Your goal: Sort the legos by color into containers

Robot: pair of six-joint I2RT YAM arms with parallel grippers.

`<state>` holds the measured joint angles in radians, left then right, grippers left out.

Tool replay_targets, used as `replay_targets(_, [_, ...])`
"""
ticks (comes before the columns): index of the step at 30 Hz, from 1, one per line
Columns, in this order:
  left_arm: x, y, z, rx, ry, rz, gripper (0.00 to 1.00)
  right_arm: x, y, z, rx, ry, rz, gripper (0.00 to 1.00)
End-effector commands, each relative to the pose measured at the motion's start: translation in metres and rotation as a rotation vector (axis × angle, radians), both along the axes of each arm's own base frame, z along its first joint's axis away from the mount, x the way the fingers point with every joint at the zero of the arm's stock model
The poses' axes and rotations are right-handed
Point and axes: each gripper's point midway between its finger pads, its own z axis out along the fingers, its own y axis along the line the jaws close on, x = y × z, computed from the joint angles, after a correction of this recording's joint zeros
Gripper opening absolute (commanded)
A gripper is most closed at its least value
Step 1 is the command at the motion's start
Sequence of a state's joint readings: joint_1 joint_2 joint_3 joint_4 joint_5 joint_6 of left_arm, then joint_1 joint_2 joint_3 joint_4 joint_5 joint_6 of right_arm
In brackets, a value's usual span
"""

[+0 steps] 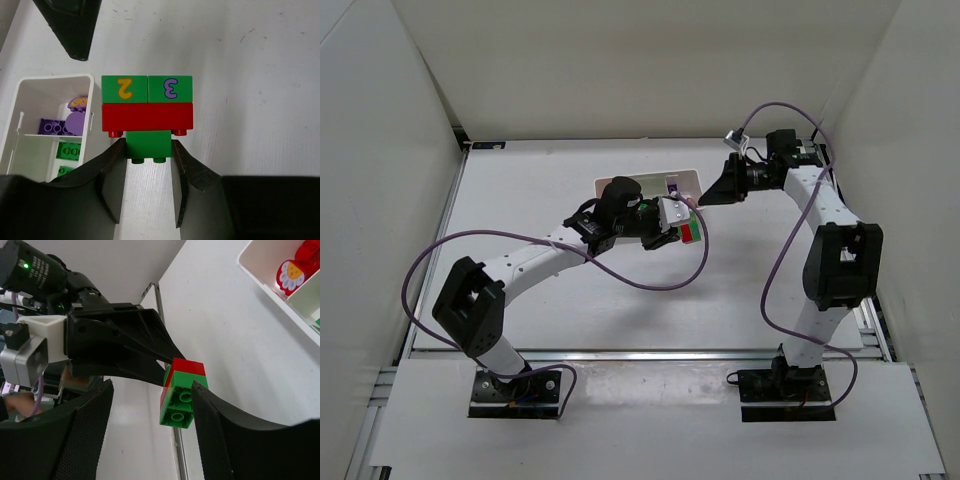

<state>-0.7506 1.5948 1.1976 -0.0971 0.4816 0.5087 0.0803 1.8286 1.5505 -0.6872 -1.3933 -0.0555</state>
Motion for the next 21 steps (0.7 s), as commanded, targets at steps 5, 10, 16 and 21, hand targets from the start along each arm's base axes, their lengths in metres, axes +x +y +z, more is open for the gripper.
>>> replay_targets(5, [0.003, 0.002, 0.053, -0.083, -0.104, 0.004, 0.12, 0.002, 0.002, -0.017, -0.054, -0.005, 0.000, 0.66])
replay_targets(10, [0.006, 0.004, 0.060, -0.099, -0.115, 0.014, 0.12, 0.004, 0.001, -0.027, -0.084, 0.006, -0.010, 0.67])
replay_targets(16, [0.009, 0.004, 0.065, -0.107, -0.124, 0.019, 0.12, 0.002, 0.005, -0.028, -0.079, 0.014, 0.007, 0.66])
replay_targets(21, [0.013, 0.005, 0.064, -0.106, -0.123, 0.020, 0.12, -0.008, 0.017, -0.028, -0.082, -0.007, 0.050, 0.63])
